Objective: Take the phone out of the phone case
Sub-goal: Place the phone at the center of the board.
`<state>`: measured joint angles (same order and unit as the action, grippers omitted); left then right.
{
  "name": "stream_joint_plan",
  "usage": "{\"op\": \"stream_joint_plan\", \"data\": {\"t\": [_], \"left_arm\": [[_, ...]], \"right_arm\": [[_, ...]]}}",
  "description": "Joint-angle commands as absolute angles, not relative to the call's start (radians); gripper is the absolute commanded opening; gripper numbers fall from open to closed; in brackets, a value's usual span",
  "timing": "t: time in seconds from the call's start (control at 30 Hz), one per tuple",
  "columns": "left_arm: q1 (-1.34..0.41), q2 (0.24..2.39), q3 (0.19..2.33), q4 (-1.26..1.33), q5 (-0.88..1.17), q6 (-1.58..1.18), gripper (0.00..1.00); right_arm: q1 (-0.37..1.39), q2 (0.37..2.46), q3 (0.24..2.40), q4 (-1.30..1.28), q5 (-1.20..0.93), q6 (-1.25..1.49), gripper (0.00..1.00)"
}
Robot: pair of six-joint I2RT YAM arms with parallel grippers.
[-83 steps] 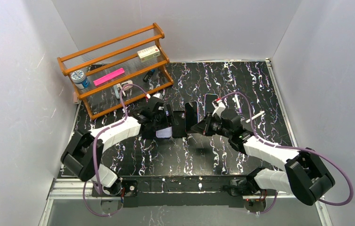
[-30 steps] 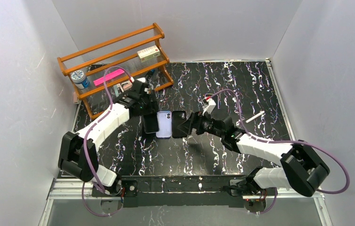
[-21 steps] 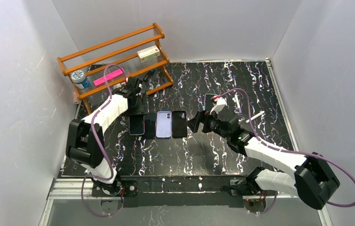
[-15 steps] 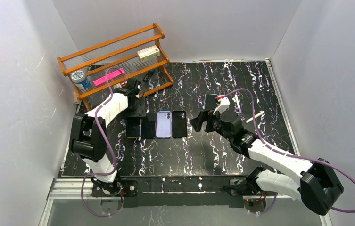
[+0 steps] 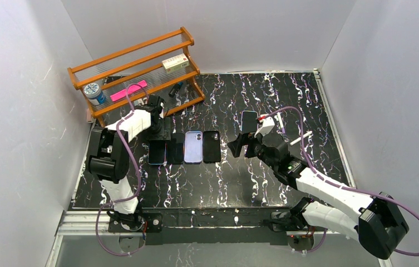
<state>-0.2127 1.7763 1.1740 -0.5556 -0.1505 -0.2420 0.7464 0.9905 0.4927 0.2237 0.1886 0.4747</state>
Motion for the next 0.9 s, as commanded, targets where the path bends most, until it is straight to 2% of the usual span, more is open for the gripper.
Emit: {"op": "stream_joint_plan", "data": {"t": [0.0, 0.27, 0.47, 0.6, 0.87], "left_arm": [[-0.195, 1.759, 1.168, -0.552, -0.110, -0.228, 0.45], [-0.189, 1.770, 1.162, -0.540, -0.074, -0.224, 0.65], [-0.178, 1.794, 1.166, -0.525, -0.047, -0.225, 0.68], [-0.173, 1.804, 1.164, -0.522, -0.040, -0.219, 0.75], [-0.164, 1.801, 1.165, -0.522, -0.023, -0.200, 0.82]], "right_arm": [[0.743, 0.977, 0.477, 0.246, 0.214, 0.457, 0.99], [0.742, 0.997, 0.491, 0.234, 0.241, 0.434, 0.99], [0.740, 1.021, 0.499, 0.230, 0.271, 0.411, 0.99], [0.741, 1.033, 0.503, 0.232, 0.270, 0.407, 0.99], [0.732, 1.055, 0.506, 0.230, 0.284, 0.388, 0.99]]}}
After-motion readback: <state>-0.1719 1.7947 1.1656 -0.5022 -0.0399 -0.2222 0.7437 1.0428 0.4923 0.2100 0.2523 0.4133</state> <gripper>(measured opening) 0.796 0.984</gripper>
